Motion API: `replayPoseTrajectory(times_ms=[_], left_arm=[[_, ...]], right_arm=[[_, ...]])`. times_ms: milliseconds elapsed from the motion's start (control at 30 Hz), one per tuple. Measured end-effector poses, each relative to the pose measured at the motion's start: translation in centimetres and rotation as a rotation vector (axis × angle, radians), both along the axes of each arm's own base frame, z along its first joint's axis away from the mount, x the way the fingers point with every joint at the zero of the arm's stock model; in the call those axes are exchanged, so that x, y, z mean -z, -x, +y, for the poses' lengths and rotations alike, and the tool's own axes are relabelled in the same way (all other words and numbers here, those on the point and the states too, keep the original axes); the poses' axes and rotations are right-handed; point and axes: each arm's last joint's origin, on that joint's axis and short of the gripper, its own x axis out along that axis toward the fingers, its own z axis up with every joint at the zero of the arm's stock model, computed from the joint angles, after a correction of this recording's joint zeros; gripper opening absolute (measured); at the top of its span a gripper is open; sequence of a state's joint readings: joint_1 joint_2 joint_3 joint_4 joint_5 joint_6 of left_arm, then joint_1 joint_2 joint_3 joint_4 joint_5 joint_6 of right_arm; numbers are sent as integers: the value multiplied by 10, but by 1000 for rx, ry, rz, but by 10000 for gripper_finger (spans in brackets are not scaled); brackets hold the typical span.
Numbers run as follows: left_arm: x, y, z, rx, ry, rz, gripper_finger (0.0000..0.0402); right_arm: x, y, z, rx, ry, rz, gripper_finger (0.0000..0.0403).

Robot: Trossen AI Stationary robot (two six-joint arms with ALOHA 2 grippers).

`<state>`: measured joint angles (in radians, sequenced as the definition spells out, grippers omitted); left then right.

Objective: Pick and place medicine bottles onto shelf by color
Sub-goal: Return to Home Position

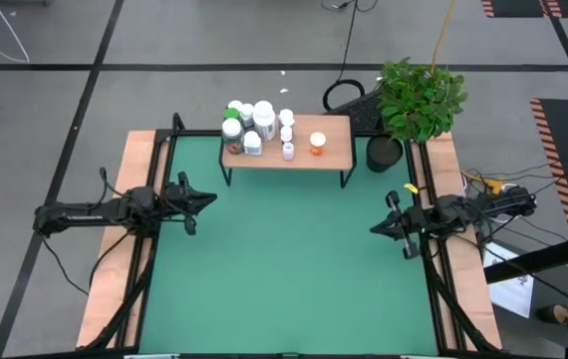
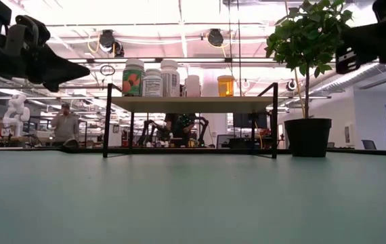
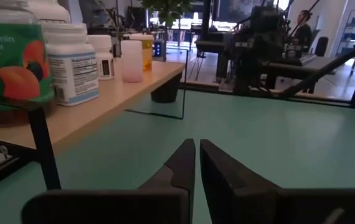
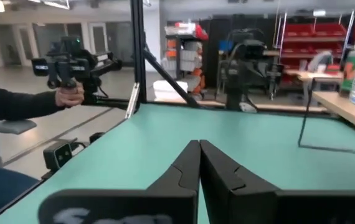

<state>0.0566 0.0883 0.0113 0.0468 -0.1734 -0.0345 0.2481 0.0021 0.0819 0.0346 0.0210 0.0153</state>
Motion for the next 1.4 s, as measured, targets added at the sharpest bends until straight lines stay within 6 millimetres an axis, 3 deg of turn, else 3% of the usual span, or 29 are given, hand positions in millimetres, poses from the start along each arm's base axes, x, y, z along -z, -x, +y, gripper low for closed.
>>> replayPoseTrajectory(times_ms=[167, 367, 567, 1400], left_arm=[[0, 0, 0, 0, 3, 3, 26], [1, 0, 0, 1, -16, 16, 26], [0, -1, 0, 0, -28, 7, 26], [-1, -1, 0, -1, -29, -1, 26]], right_arm=[[-7, 0, 0, 1, -19, -93, 0], [-5, 0, 0, -2, 3, -73, 0], [-2, -1, -3, 108, -15, -41, 0], [-2, -1, -3, 109, -17, -46, 0]])
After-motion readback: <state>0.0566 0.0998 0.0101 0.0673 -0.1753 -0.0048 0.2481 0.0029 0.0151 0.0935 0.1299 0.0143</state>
